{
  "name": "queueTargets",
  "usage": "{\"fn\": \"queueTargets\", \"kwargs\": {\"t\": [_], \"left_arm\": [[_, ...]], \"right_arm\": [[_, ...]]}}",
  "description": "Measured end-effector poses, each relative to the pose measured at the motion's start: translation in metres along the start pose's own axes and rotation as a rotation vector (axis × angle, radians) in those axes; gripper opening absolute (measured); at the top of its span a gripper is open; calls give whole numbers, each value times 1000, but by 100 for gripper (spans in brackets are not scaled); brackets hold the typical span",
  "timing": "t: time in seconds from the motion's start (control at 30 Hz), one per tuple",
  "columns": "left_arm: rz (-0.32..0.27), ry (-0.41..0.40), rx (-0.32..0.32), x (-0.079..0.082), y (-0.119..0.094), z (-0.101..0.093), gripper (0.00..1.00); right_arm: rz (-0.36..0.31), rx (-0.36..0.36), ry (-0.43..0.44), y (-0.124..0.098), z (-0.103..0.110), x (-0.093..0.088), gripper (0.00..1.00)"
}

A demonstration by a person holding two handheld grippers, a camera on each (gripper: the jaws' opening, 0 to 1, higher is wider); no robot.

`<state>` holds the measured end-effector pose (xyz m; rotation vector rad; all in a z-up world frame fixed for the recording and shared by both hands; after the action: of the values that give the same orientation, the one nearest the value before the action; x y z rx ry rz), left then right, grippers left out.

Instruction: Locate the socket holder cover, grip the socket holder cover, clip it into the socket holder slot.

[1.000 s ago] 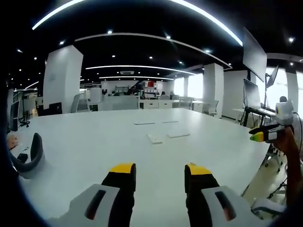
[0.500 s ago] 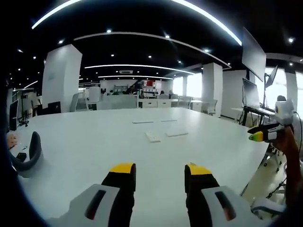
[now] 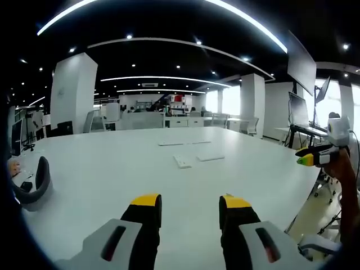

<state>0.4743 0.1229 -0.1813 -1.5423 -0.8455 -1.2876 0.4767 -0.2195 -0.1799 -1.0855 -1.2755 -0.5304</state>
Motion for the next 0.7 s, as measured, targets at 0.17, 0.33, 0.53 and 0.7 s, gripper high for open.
{"fn": "queueTargets", "kwargs": {"t": [0.17,0.33,0.53,0.7], "left_arm": [[2,-1,1,1,0,4,41],[5,1,-1,-1,0,2,41],[9,2,-1,-1,1,4,41],[10,0,-2,-1,2,6,42]], "right_arm": [[3,-2,-3,1,3,0,34],[6,1,-8,0,11,0,34],[17,7,-5,1,15,-5,34],[9,13,-2,-1,16,-6,34]]}}
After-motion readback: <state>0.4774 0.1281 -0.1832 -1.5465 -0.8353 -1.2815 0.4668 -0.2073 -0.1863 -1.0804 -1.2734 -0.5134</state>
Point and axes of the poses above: the point that each gripper's makers call its tool centre point, and the gripper's own axes: y roughly forward along the fingers, z roughly to its left, x roughly out of its top, the point moved 6 cm from there along -y, roughly backward along the fingers, and after that the axes turned 2 degrees about x, right-handed, at the moved point
